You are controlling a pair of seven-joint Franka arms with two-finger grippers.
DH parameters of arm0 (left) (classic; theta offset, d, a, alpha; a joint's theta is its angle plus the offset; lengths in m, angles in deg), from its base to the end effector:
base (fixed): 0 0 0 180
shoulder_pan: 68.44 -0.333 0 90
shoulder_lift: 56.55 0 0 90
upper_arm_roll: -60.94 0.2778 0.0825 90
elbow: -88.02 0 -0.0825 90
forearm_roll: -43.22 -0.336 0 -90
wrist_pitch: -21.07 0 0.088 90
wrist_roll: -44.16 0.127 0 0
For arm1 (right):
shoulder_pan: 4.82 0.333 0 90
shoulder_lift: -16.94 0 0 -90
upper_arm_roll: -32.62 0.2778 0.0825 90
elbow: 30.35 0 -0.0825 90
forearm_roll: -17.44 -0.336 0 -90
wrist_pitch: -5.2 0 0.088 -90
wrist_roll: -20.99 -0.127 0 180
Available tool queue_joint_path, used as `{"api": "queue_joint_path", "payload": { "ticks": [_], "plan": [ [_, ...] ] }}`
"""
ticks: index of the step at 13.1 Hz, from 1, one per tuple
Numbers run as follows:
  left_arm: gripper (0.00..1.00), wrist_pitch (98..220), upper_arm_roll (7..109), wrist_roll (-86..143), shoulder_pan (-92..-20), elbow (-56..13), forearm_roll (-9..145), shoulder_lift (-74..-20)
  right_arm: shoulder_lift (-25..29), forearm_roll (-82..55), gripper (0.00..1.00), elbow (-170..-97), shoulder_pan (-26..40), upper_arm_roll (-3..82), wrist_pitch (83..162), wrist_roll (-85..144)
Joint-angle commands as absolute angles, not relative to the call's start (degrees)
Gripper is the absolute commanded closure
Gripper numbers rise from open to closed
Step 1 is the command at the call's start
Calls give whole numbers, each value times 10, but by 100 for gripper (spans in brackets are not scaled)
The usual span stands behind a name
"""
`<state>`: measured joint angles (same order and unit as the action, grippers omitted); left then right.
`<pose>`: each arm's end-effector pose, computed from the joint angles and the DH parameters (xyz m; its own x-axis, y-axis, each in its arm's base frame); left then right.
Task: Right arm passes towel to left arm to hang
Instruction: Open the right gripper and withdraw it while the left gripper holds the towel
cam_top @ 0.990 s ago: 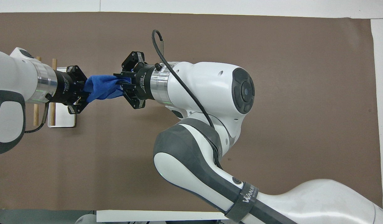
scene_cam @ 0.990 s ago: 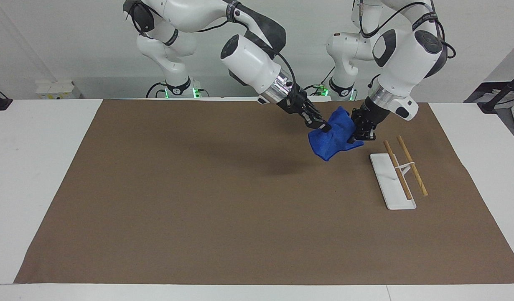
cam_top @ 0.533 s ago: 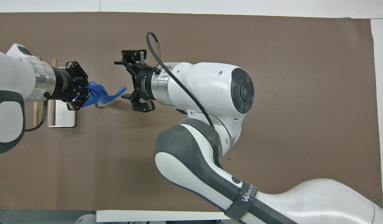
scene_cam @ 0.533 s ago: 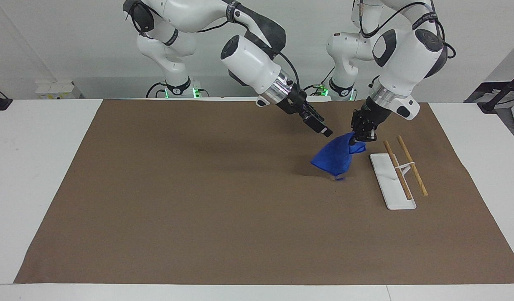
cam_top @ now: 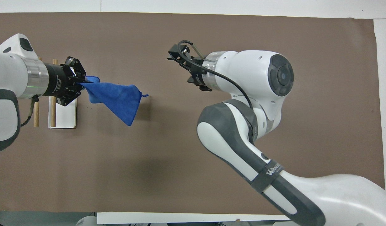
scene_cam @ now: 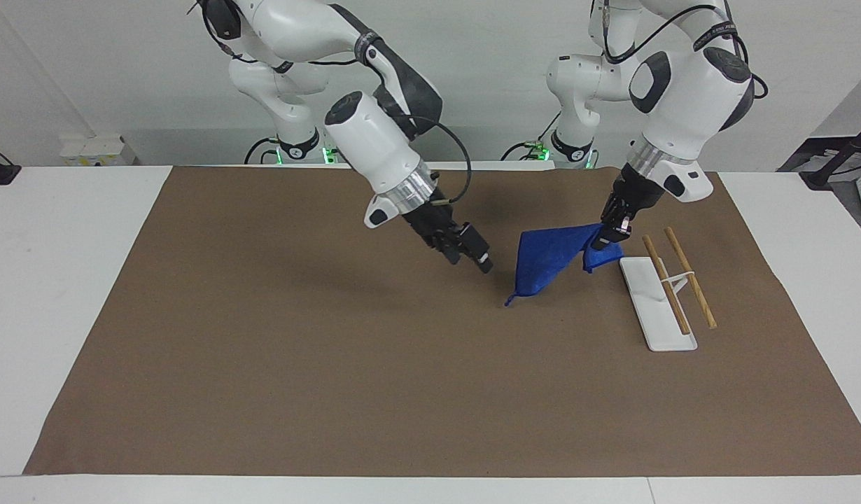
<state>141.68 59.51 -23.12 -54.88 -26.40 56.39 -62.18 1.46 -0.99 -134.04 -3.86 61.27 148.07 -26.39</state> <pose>0.4909 -0.1470 0.4827 0.5420 0.8314 -0.1224 0.8260 -0.5002 0.2599 0.5453 0.2876 0.4255 0.8488 -0.5262 -0.0512 -0.4682 -0.7033 -0.5350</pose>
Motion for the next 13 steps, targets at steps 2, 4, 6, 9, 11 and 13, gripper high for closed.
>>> {"api": "queue_joint_path", "payload": {
  "ticks": [2,4,6,9,11,13],
  "plan": [
    [100,1431,597,-96,-578,-263,575,-620,79,15,0,-1374,-39,484,1292,-88],
    [100,1422,600,-46,-601,-243,575,-616,102,134,0,-1371,-27,428,1206,-52],
    [100,1431,601,-12,-619,-242,575,-614,119,179,0,-1341,-20,377,1126,21],
    [100,1462,601,0,-640,-256,575,-616,128,179,0,-1257,-20,311,995,140],
    [100,1489,601,8,-643,-267,575,-617,128,178,0,-1209,-20,271,938,166],
    [100,1491,601,57,-659,-263,575,-616,128,176,0,-1187,-21,248,937,173]
  ]
}}
